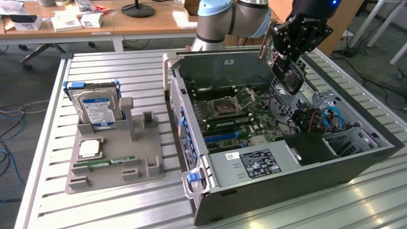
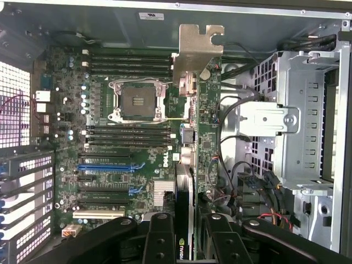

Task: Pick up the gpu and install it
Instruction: 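Pick up the gpu and move the gpu toward the slot, then insert the gpu into the slot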

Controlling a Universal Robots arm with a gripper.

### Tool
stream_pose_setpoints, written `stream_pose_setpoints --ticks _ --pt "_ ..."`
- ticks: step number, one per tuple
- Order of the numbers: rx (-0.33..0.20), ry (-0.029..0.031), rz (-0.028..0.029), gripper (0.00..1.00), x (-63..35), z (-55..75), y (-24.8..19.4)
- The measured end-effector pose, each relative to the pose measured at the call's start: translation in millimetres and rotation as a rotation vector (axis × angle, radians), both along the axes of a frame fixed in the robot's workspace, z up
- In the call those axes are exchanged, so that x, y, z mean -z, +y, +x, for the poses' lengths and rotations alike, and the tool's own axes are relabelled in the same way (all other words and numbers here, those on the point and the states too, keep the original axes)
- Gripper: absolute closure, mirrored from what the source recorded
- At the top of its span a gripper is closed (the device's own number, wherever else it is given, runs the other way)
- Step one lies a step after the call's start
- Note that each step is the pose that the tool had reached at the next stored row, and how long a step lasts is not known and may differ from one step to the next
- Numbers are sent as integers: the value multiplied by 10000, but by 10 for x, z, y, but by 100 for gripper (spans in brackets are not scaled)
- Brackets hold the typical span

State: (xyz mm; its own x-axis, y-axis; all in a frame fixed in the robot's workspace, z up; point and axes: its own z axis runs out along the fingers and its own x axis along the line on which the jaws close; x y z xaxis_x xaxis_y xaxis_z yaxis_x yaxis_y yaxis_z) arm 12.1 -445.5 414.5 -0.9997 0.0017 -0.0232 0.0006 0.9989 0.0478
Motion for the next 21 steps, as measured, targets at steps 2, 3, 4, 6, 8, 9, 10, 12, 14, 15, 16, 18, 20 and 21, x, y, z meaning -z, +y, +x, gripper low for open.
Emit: stream_pose_setpoints --ticks 2,3,4,6,8,9,10,12,14,15,16,18,20,21 --pt "0 0 1 74 1 0 0" --pt "0 0 2 74 1 0 0" --pt "0 0 1 74 1 0 0" --pt "0 0 1 74 1 0 0" --pt "0 0 1 74 1 0 0" --pt "0 0 1 74 1 0 0" --pt "0 0 2 74 1 0 0" --pt "0 0 1 74 1 0 0" --pt "-40 0 0 74 1 0 0" --pt "-103 -1 1 74 1 0 0" --pt "-211 0 1 74 1 0 0" --pt "-543 -1 1 74 2 0 0" --pt "-902 0 2 74 3 0 0" --pt "-1087 0 2 74 3 0 0"
